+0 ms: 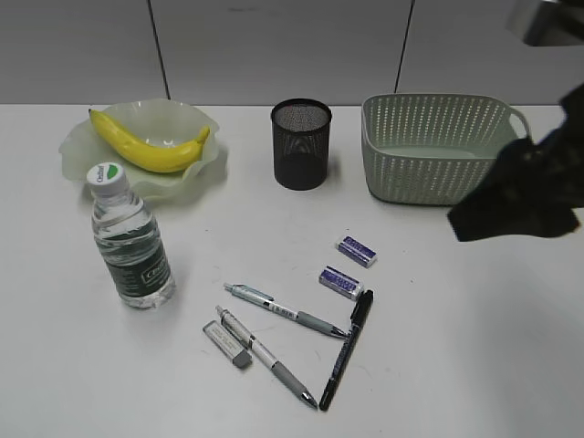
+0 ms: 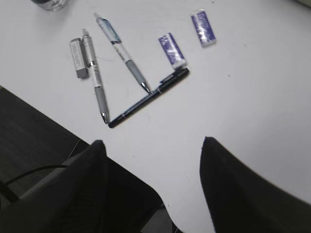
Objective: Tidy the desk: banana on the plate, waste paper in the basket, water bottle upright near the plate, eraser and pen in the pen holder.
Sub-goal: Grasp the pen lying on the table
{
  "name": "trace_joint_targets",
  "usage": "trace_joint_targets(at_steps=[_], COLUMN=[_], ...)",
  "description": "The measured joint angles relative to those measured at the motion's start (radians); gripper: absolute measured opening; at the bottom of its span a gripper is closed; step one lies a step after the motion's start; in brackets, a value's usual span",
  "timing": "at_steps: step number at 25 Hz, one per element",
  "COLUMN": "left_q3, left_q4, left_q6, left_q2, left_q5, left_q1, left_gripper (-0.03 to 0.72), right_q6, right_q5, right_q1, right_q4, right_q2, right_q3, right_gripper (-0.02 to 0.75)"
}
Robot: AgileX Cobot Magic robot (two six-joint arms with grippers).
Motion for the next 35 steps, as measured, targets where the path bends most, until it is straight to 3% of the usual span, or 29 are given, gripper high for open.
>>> trace_joint_targets(at_steps=[4,9,22,35], left_q3=[0.000,0.000,0.000,0.000], left_q4=[0.000,0.000,0.000,0.000], left_q6=[0.001,0.001,0.001,0.001], left_q2=[0.000,0.000,0.000,0.000], left_q5=[0.000,0.000,0.000,0.000], left_q1=[0.000,0.000,0.000,0.000], left_gripper=[0.436,0.436,0.436,0.436], right_q6=[-0.175,-0.328,-0.396,-0.323], right_q5=[-0.001,-0.006,-0.032,-0.086], right_q1=[0.000,0.026,0.346,0.358], right_q4=[0.122,0.140,-0.168,-0.207], right_q2=[0.173,0.329,0.716,1.008], right_q3=[-0.101,-0.219,-0.427,-0.543], right_gripper=[0.477,0.471,0.398,0.393])
